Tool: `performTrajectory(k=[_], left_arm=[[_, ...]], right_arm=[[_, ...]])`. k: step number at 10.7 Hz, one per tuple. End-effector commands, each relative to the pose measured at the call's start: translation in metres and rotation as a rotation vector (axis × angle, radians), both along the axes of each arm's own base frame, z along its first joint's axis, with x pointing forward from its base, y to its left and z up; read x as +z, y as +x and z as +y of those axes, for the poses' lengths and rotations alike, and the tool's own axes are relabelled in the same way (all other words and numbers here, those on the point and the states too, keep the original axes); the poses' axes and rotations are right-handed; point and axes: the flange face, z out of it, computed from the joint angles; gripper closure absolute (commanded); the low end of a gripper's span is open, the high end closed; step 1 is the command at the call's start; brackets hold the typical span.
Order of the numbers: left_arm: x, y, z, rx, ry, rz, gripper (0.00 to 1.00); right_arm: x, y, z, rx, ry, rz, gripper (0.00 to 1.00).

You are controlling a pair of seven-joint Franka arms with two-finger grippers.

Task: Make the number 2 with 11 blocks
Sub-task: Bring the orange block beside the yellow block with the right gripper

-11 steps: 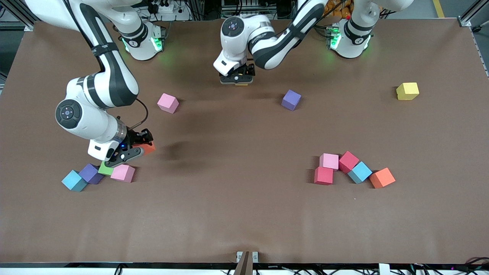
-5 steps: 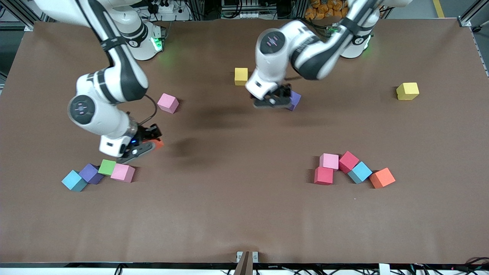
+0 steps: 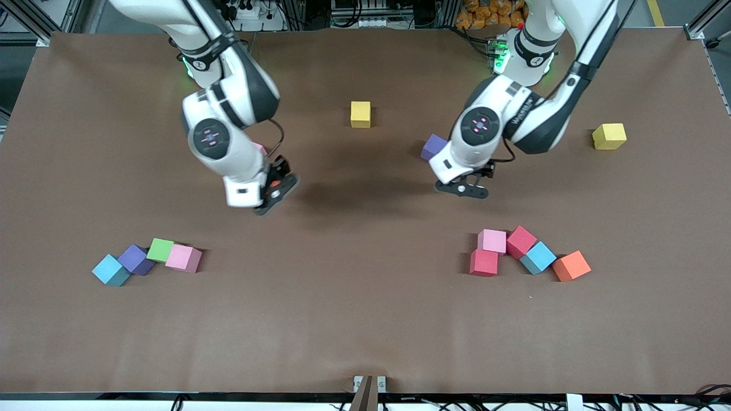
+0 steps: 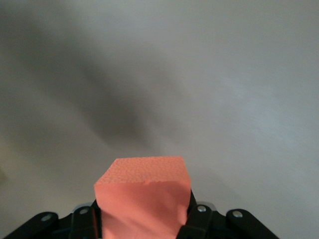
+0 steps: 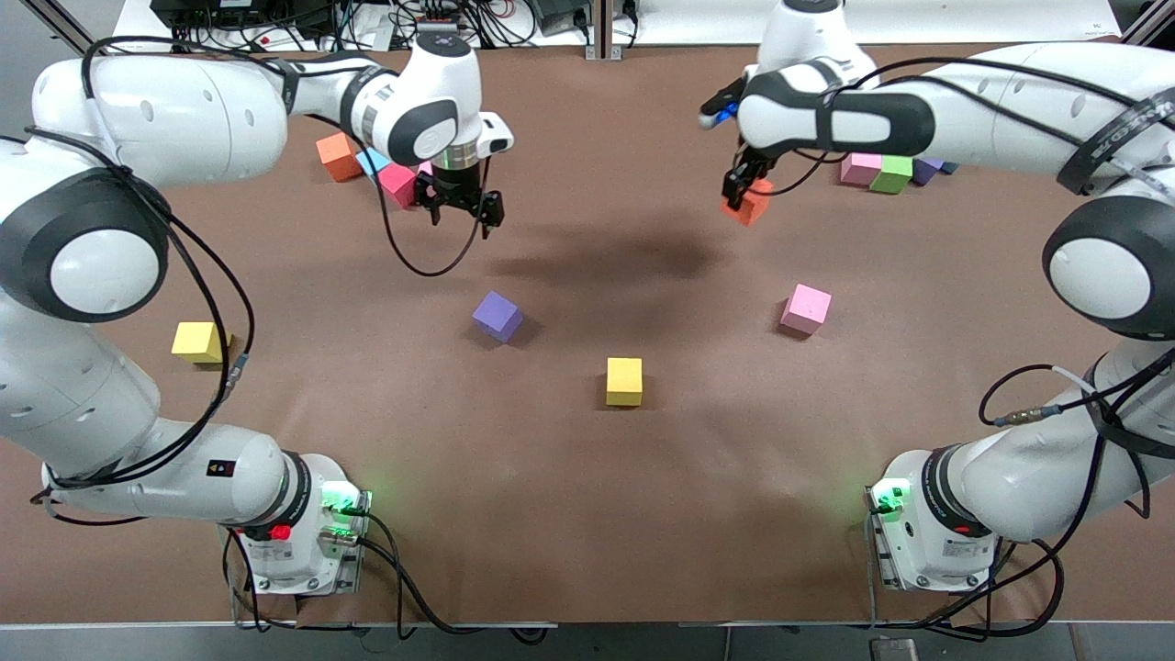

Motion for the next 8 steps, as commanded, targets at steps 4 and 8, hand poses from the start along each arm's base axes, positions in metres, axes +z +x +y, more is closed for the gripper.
performTrajectory(k=[4,8], left_arm=[[-0.008,-0.044,0.008,-0.077,-0.010,-0.072,0.00],[-0.004,-0.042,0.005,-0.093,-0.022,-0.077,0.00]], right_arm=[[-0.037,-0.063,0.037,0.357,0.045,-0.074,0.87],[-0.071,-0.128,0.070,0.487,0.027,-0.122,0.93]])
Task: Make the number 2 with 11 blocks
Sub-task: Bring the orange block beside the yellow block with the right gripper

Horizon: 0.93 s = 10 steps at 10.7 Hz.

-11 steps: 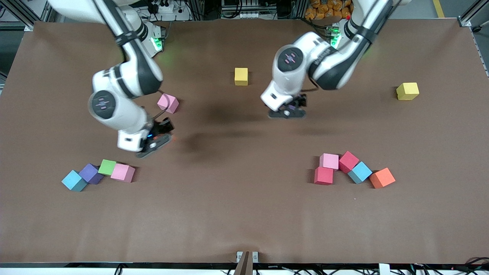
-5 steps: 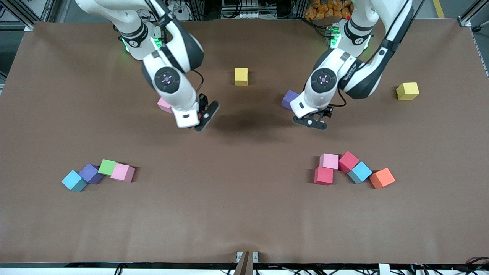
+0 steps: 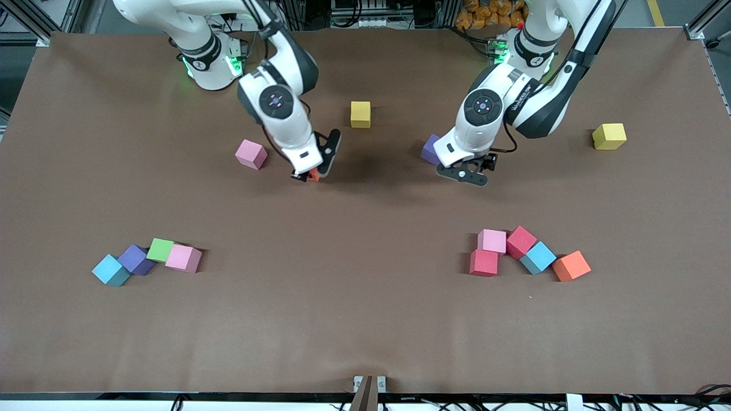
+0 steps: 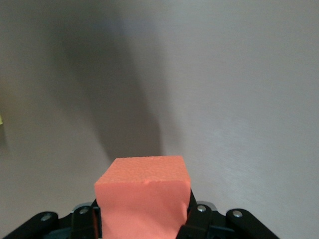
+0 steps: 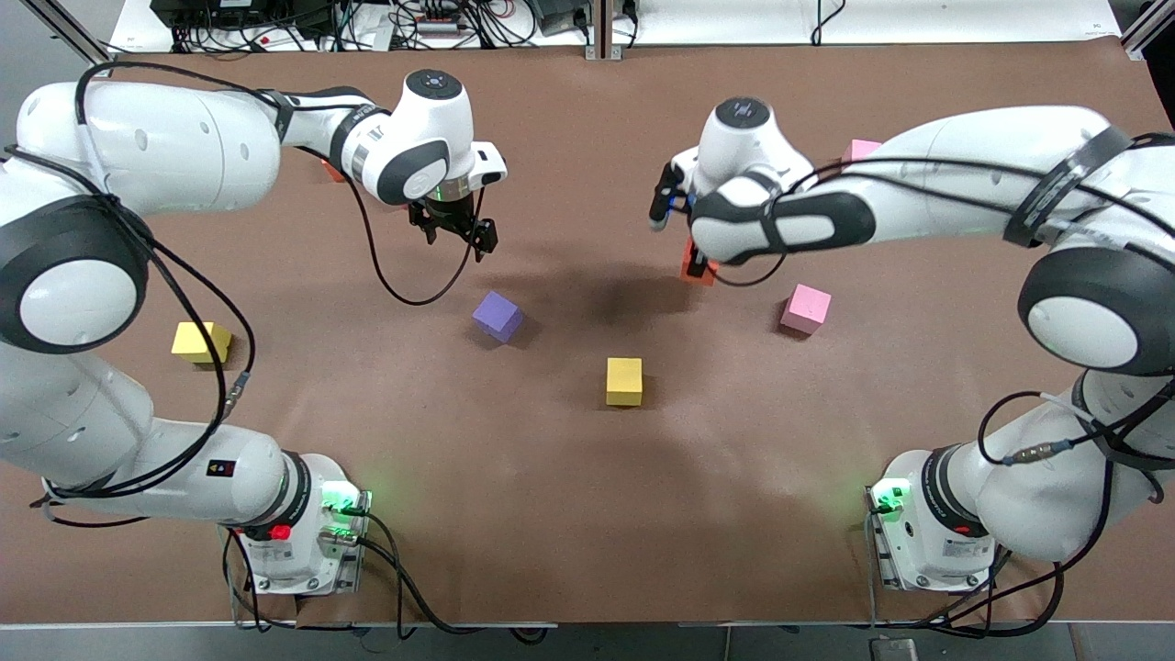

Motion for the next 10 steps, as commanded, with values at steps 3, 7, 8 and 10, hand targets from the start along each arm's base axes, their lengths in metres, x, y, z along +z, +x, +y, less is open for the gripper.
performTrajectory(k=[3,7,8,10], left_arm=[[0.003,-0.005,0.001,-0.018,-0.008,-0.009,0.00],[0.003,-0.008,-0.005,0.005,-0.035,0.008,0.00],[0.003,-0.009,-0.006,0.003,-0.034,0.009,0.00],[0.001,-0.008,-0.005,0.005,-0.035,0.012,0.00]], right_arm=[[-0.024,-0.065,0.011,0.106,0.011,-0.035,0.95],[-0.042,-0.116,0.025,0.080,0.044,0.008,0.98],[-0.045,-0.130,0.029,0.069,0.063,0.005,0.98],[-0.051,-0.155,0.037,0.069,0.082,0.005,0.99]])
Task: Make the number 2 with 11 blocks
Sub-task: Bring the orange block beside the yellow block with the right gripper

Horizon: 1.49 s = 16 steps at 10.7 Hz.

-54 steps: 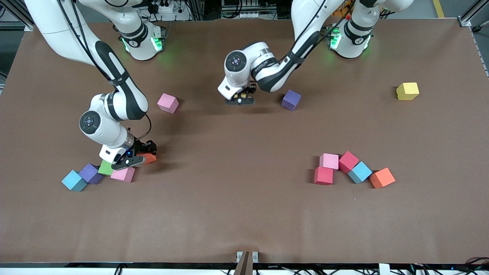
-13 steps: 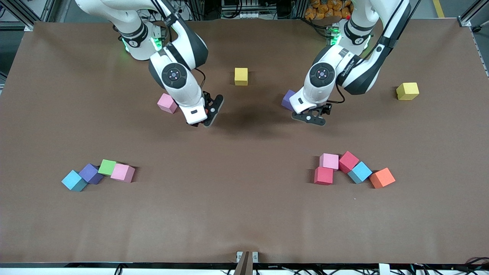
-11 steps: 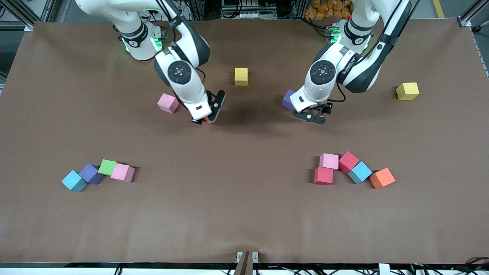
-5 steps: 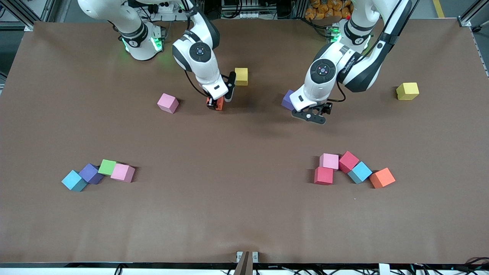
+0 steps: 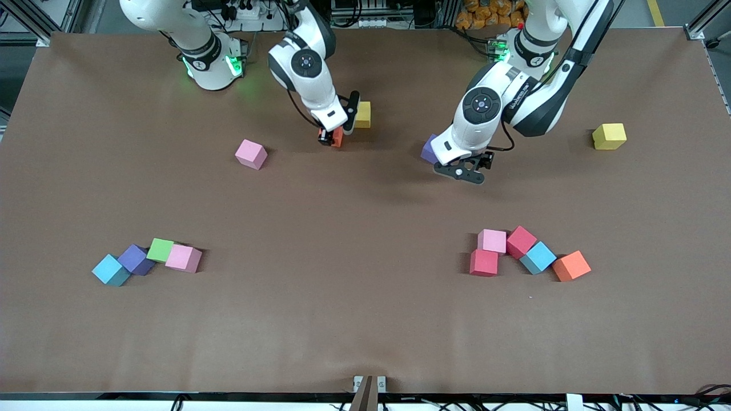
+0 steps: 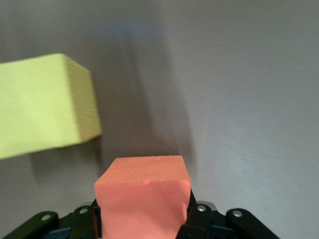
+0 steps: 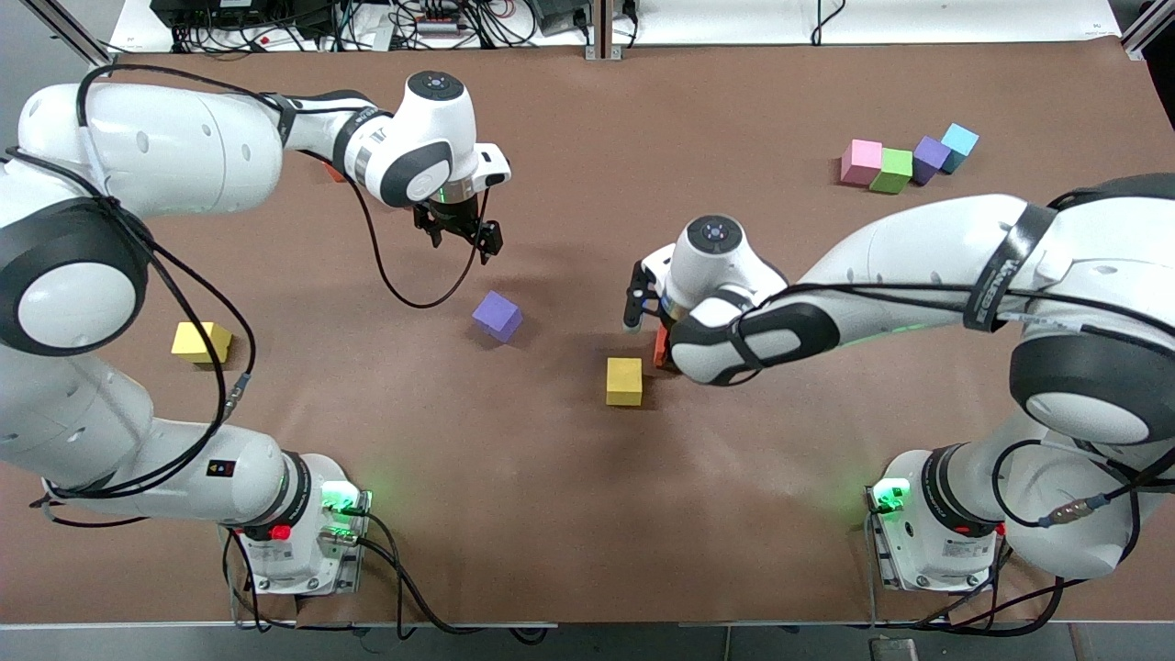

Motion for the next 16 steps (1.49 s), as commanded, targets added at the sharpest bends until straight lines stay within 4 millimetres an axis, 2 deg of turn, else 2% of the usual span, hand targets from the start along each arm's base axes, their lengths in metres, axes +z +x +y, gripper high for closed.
performTrajectory(k=[1,8,11,16], left_arm=[[0.001,-0.004,0.000,-0.005,-0.015,0.001,0.00],[0.001,-0.004,0.001,-0.002,-0.014,0.002,0.00],[0.001,-0.004,0.000,0.013,-0.025,0.011,0.00],[0.002,-0.004,-0.001,0.015,-0.031,0.010,0.00]], right_arm=[[0.003,-0.021,-0.001,0.007,0.023,-0.004,0.99],[0.005,-0.056,0.017,-0.028,0.018,0.008,0.99],[0.005,-0.066,0.022,-0.033,0.018,0.009,0.99],[0.003,-0.069,0.027,-0.010,0.046,-0.025,0.99]])
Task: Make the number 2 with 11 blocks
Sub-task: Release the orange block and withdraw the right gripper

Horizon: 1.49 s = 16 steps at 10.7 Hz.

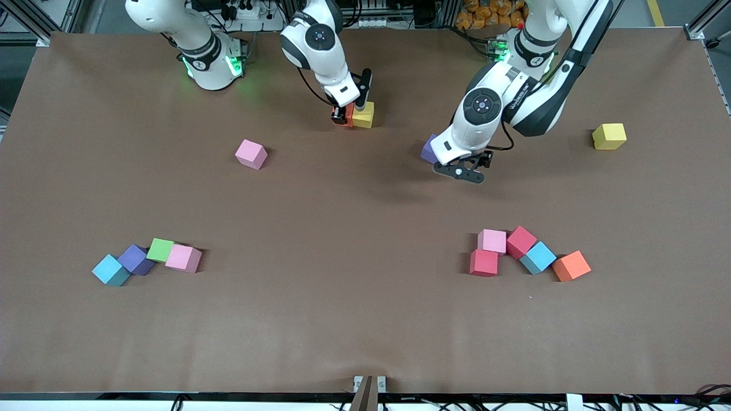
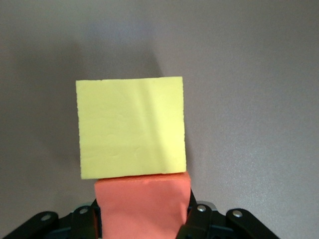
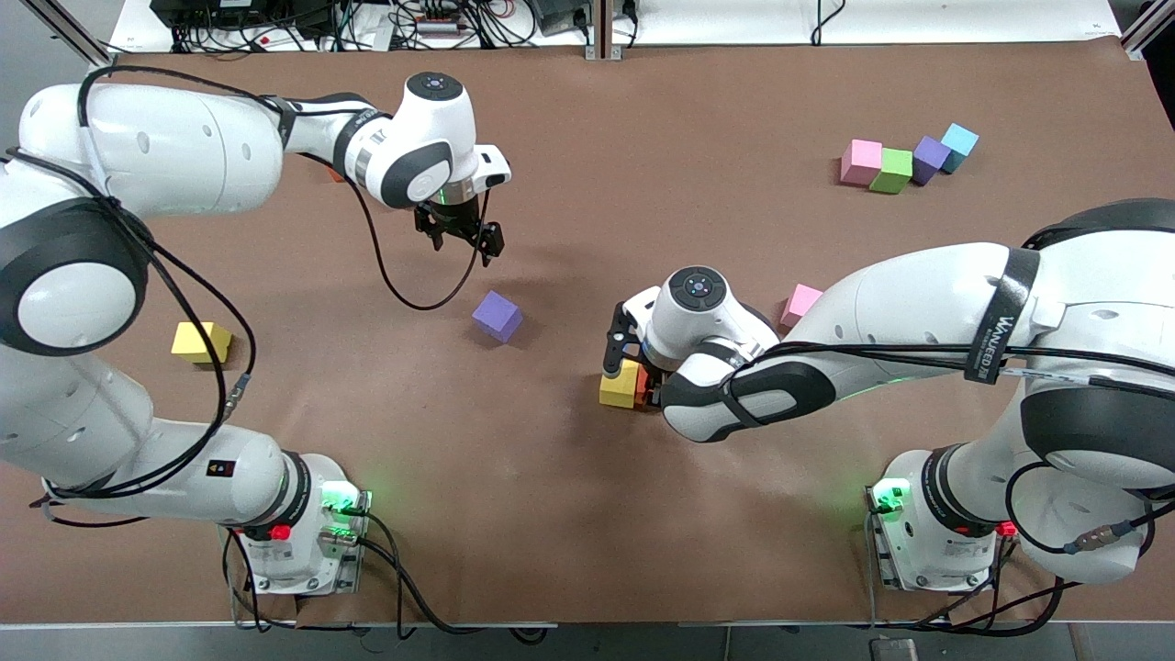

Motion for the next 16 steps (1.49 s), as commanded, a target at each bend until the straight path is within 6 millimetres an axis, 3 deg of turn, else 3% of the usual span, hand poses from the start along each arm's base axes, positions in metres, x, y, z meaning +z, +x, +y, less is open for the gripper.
performTrajectory(k=[1,2,3,4,11,16], left_arm=[[0.004,-0.002,-0.002,-0.002,-0.023,-0.005,0.00],[0.007,-0.002,-0.006,-0.006,-0.027,-0.011,0.00],[0.011,-0.002,-0.006,-0.007,-0.025,-0.016,0.00],[0.012,0.000,-0.003,0.003,-0.026,-0.015,0.00],[0.018,0.006,-0.006,0.022,-0.049,-0.017,0.00],[0.019,0.006,-0.006,0.023,-0.050,-0.020,0.00]], right_arm=[[0.002,-0.010,-0.001,0.000,0.019,-0.012,0.99],[0.001,-0.011,-0.001,0.004,0.017,-0.012,0.86],[-0.001,-0.010,-0.002,0.001,0.012,-0.011,0.33],[-0.001,-0.010,-0.002,0.000,0.012,-0.012,0.00],[0.011,-0.003,-0.004,0.012,0.021,-0.003,0.00],[0.067,0.030,-0.023,0.010,0.048,0.063,0.00]])
